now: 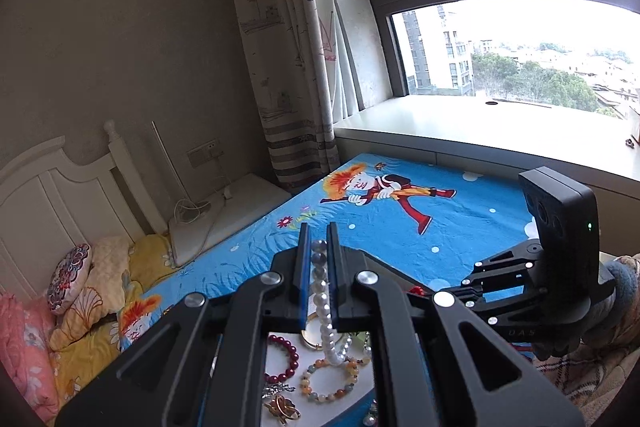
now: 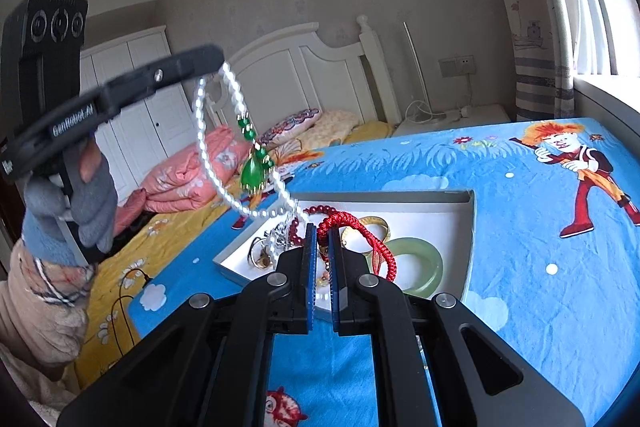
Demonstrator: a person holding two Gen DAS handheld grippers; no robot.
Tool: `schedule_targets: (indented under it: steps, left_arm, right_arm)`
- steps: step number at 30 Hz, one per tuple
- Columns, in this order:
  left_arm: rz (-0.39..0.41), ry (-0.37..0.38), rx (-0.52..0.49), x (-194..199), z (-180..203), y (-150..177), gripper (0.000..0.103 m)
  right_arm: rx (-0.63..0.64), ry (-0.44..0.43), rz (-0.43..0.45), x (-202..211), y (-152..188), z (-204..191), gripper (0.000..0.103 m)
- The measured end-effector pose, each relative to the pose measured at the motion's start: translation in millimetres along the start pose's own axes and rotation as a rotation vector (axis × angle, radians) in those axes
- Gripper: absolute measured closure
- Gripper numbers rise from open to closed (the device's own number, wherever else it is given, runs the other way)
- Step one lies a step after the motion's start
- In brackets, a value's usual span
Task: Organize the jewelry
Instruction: 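Lower the pearl necklace and red cord bracelet into the tray and open both tools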
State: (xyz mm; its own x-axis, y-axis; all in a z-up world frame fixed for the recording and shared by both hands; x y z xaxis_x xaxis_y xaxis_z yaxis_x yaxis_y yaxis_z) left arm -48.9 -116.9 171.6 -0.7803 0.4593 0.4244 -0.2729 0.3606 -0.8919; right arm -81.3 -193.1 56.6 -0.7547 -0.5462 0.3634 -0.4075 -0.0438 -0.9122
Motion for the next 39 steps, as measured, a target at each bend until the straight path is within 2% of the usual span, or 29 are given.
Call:
schedule_targets:
  steps: [7,11,14,20,23,32,35,36,37,38,39]
  left_arm:
    - [-0.006,-0.027,0.070,-28.7,-9.3,-2.0,0.096]
    - [-0.012,-0.004,0.139,-41.7,-12.8,6.7,0.096]
    - [-0.049,0.009,0.195,-55.1,-19.6,26.9,0.096]
    - [-0.161,-0.013,0.255,-80.3,-37.9,81.0,0.096]
    - [-0.198,-0.013,0.273,-83.6,-43.7,102.6,0.096]
    - [-0.289,-0.063,0.260,-89.2,-45.9,145.5,0.095]
    - [-0.310,-0.085,0.253,-90.9,-47.1,154.1,0.093]
    - [-0.318,-0.092,0.253,-91.5,-47.4,156.5,0.084]
    - [-0.322,-0.107,0.254,-91.2,-48.5,160.0,0.065]
    - [-0.317,-0.120,0.255,-90.2,-49.9,160.3,0.054]
    - [-0.304,-0.135,0.258,-87.8,-51.5,161.6,0.035]
  right_arm:
    - [0.008,0.056,-0.044,-25.3,-13.5,23.5,0.097]
    - [0.003,0.093,-0.079,-35.7,-16.6,38.1,0.097]
    - [0.003,0.117,-0.107,-45.1,-15.6,48.9,0.097]
    - [0.035,0.176,-0.222,-72.8,-9.2,67.1,0.097]
    - [0.048,0.197,-0.240,-81.5,-11.1,72.7,0.097]
    - [0.138,0.265,-0.301,-110.1,-16.1,71.5,0.097]
    - [0.149,0.249,-0.339,-122.9,-11.9,68.1,0.097]
    - [0.143,0.229,-0.359,-127.7,-9.1,67.1,0.096]
    - [0.135,0.220,-0.369,-129.4,-7.3,66.2,0.096]
    - [0.124,0.212,-0.377,-131.2,-5.5,66.4,0.093]
    - [0.113,0.209,-0.381,-131.4,-4.4,67.4,0.087]
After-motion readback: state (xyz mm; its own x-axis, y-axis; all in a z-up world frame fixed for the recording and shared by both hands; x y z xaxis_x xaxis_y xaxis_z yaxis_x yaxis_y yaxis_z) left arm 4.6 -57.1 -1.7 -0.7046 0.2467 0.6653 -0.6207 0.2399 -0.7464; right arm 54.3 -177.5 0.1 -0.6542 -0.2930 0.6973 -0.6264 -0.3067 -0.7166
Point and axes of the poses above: each gripper's, at about its wrist camera, not at the fingertips, and x roughly against the way its jaws point, z to its right, y to its underside, the point moved 5 cm from there along -x, roughly the way its jaws point, and after that the axes turned 7 degrees about x, right-handed, at the moved point
